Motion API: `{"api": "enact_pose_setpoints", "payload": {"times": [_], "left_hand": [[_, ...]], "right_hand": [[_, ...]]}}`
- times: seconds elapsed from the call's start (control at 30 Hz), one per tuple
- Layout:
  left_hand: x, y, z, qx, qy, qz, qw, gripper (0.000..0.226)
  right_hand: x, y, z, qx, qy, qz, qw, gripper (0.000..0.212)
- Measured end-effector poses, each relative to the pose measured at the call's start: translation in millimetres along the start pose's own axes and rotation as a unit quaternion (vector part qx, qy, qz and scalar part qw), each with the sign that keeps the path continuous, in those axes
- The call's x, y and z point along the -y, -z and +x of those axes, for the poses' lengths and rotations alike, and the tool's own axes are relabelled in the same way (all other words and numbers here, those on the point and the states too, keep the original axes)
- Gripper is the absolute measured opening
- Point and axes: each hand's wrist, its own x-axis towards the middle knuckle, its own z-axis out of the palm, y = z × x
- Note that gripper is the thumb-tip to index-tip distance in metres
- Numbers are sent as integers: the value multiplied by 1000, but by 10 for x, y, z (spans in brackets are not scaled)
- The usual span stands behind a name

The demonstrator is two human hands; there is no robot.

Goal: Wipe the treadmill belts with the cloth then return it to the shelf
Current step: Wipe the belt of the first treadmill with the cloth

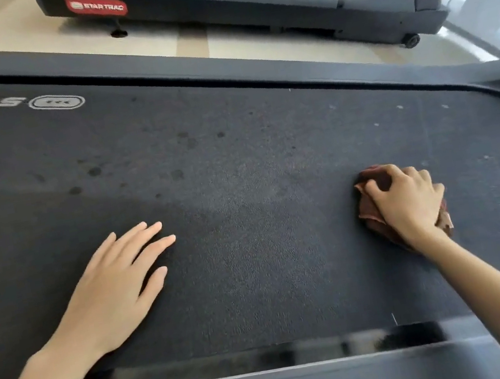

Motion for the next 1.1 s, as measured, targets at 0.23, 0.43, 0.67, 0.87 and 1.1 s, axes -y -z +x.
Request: {"api": "enact_pose_setpoints", "payload": {"times": [0.23, 0.43, 0.67, 0.87, 1.1], "left_hand": [[-31, -27, 12, 0, -4, 2, 1000, 56], [204, 81, -69, 5, 30, 30, 999, 47], [812, 249, -349, -25, 190, 45, 980, 47], [973, 324, -560, -42, 244, 49, 968, 47], [1231, 470, -899, -49, 337, 52, 939, 46]], "right_hand": [[1202, -18, -383, 21, 88, 34, 995, 39], [2050, -74, -732, 55, 210, 70, 974, 40], [2822, -218, -878, 30, 317, 104, 942, 35], [3492, -282, -1037, 36, 395, 144, 907, 33], [4341, -278, -1306, 52, 482, 187, 854, 33]]}}
